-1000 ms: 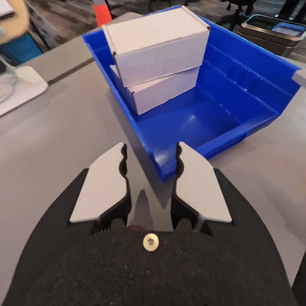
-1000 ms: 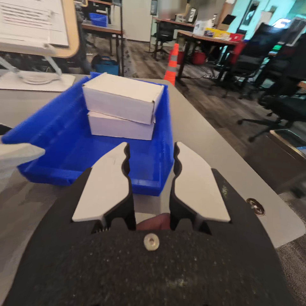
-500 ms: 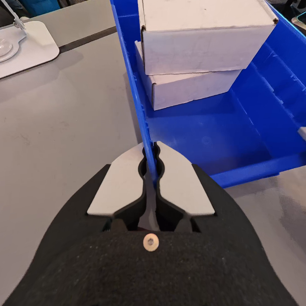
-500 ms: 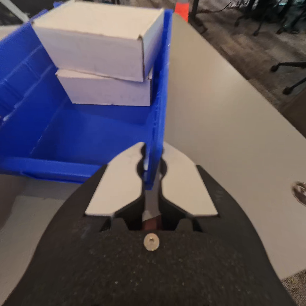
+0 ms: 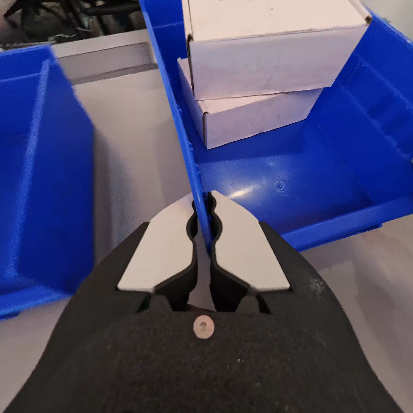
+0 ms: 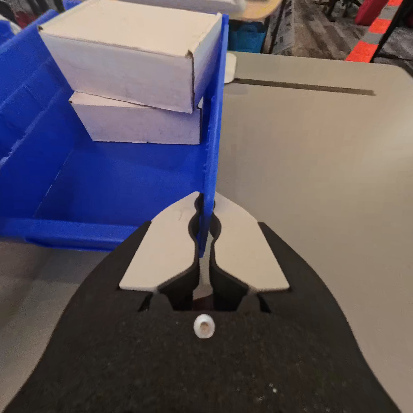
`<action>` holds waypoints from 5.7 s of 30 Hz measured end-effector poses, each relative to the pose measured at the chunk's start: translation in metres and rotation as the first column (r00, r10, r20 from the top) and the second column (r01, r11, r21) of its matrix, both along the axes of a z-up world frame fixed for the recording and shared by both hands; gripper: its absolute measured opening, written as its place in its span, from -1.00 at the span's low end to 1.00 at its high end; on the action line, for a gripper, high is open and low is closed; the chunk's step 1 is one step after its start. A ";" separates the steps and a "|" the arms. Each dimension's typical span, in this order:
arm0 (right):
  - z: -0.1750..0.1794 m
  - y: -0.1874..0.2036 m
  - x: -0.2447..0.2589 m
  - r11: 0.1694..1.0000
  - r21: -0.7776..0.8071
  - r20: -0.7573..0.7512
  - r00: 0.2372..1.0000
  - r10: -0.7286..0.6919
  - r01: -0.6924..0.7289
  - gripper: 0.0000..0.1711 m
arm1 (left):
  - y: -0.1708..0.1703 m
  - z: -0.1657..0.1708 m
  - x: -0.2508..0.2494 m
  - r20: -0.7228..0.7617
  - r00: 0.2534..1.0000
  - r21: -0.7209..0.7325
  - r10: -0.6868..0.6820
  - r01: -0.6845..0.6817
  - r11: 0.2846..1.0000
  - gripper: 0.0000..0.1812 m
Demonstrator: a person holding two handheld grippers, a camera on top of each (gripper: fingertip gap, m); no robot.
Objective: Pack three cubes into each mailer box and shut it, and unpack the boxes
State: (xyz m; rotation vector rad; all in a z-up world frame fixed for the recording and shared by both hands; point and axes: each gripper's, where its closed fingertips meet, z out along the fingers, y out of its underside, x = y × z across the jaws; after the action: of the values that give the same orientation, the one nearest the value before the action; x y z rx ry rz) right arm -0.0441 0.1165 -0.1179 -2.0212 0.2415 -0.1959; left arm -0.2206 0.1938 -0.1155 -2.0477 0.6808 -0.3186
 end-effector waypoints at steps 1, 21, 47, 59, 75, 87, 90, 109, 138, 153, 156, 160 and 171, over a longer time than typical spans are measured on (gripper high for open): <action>-0.001 0.011 -0.016 1.000 -0.002 0.003 1.000 0.029 -0.029 -0.97 | 0.006 -0.002 -0.018 0.000 1.000 -0.009 0.029 -0.029 1.000 -0.94; 0.046 -0.003 -0.080 0.862 0.341 -0.167 0.877 0.450 -0.376 -0.58 | 0.060 0.068 -0.324 0.354 0.919 0.130 0.175 -0.233 0.964 -0.30; -0.011 0.016 -0.337 0.854 0.013 -0.034 0.853 0.521 -0.521 -0.41 | -0.004 -0.018 -0.342 0.076 0.944 -0.061 0.321 -0.317 0.946 -0.97; 0.015 0.018 -0.343 0.860 0.021 -0.111 0.853 0.509 -0.510 -0.93 | -0.103 0.000 -0.351 0.092 0.927 0.085 0.364 -0.371 0.925 -0.93; 0.175 -0.023 -0.023 0.922 0.364 0.045 0.991 0.123 -0.131 -0.94 | -0.066 0.165 -0.039 0.183 0.982 0.378 0.044 -0.112 0.919 -0.95; 0.028 -0.092 0.282 0.998 -0.031 -0.056 0.996 -0.062 0.060 -0.93 | -0.105 0.040 0.273 0.074 0.990 0.160 -0.121 0.108 0.981 -0.95; 0.007 -0.101 0.307 0.996 0.017 -0.081 0.993 -0.082 0.083 -0.94 | -0.123 0.009 0.296 0.082 0.990 0.104 -0.116 0.107 0.989 -0.94; 0.103 -0.064 0.145 0.989 0.029 0.162 0.977 0.138 -0.145 -0.62 | -0.057 0.060 -0.014 0.241 0.970 0.060 0.029 -0.045 0.997 -0.42; -0.005 0.103 -0.262 0.988 -0.030 -0.017 0.988 0.152 -0.152 -0.98 | 0.068 -0.015 -0.273 0.008 0.965 -0.005 0.262 -0.262 0.965 -0.97; -0.020 -0.015 -0.192 0.751 -0.002 -0.171 0.741 0.650 -0.660 -0.60 | -0.019 0.072 -0.241 0.515 0.854 0.196 0.072 -0.199 0.960 -0.28; -0.007 -0.049 -0.108 0.816 0.072 -0.072 0.813 0.577 -0.573 -0.60 | -0.062 0.048 -0.183 0.534 0.845 0.098 -0.020 -0.038 0.994 -0.26; 0.016 -0.088 -0.015 0.879 0.204 0.025 0.900 0.434 -0.430 -0.60 | -0.082 0.032 -0.129 0.457 0.883 0.088 -0.110 0.078 0.993 -0.30; 0.000 -0.088 0.057 0.957 0.207 -0.078 0.971 0.225 -0.205 -0.74 | -0.066 0.032 -0.090 0.405 0.889 0.114 -0.214 0.183 0.977 -0.36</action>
State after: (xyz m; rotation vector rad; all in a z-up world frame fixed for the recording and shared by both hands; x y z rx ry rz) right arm 0.0126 0.0284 -0.1175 -1.8446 0.0976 0.0660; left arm -0.3109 0.1279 -0.0832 -1.7617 0.6230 -0.8132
